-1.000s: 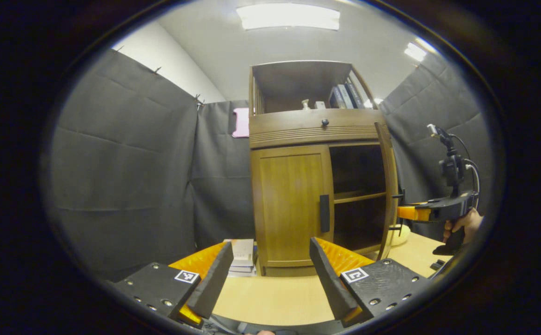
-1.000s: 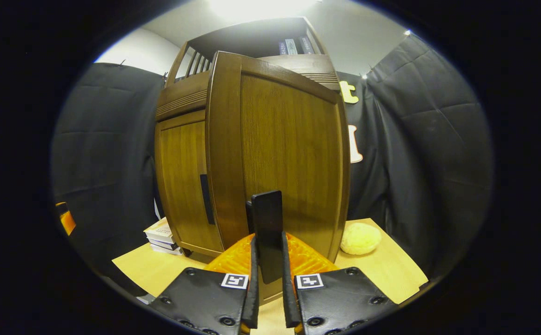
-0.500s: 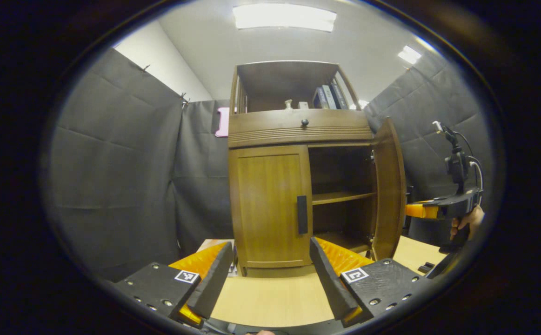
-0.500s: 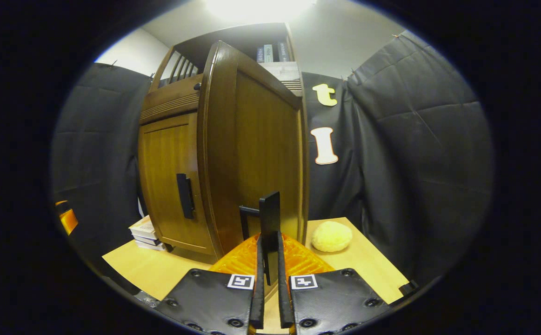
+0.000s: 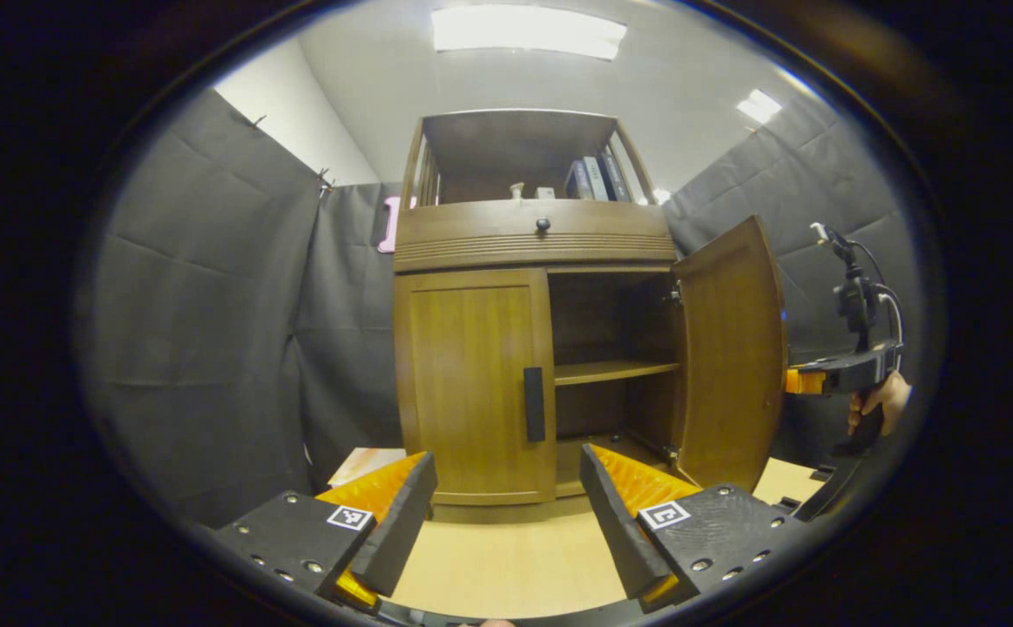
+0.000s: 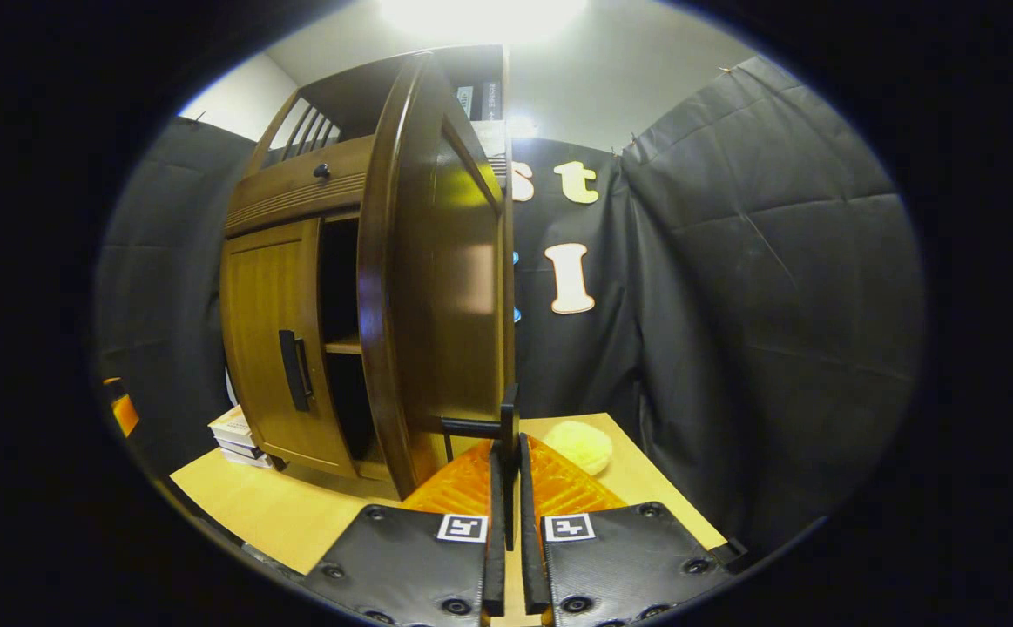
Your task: Open the right door of the double-door shoe cabinet with the right hand, and open the left door with the left hand.
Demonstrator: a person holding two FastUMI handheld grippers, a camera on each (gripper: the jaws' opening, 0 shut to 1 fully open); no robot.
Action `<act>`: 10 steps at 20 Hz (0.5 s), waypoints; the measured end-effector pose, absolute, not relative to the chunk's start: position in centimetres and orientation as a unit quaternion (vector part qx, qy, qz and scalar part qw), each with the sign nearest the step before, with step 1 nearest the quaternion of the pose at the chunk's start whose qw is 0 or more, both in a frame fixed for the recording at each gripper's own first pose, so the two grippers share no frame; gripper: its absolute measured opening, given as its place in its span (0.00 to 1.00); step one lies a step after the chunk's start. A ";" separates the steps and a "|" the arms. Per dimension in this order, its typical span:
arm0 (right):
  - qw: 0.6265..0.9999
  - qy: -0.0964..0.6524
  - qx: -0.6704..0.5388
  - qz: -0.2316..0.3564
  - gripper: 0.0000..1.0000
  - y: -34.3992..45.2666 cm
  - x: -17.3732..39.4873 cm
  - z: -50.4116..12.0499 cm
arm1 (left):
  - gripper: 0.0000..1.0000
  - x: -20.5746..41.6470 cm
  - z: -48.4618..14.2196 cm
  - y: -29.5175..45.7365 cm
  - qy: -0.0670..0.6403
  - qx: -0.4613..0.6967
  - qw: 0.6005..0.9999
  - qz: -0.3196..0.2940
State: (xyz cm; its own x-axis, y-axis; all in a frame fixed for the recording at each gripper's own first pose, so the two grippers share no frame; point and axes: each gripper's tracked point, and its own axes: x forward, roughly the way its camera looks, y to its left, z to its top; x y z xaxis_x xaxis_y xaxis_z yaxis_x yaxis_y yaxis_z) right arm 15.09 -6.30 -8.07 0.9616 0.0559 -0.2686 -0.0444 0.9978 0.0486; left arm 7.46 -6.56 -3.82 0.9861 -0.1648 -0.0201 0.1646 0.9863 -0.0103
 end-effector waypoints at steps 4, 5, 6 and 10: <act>0.991 0.132 0.025 0.013 0.00 -8.2 14.3 -7.9 | 0.95 8.4 -3.8 -8.4 0.011 -0.007 0.995 -0.101; 0.991 0.131 0.021 0.011 0.07 -8.5 13.9 -7.8 | 0.95 8.8 -4.0 -8.8 0.011 -0.008 0.994 -0.105; 0.991 0.130 0.020 0.008 0.07 -8.8 13.7 -7.8 | 0.95 9.0 -4.2 -8.9 0.011 -0.008 0.994 -0.109; 0.993 0.111 0.008 -0.031 0.00 -10.8 12.6 -6.7 | 0.95 11.1 -3.9 -10.0 0.008 -0.004 0.993 -0.119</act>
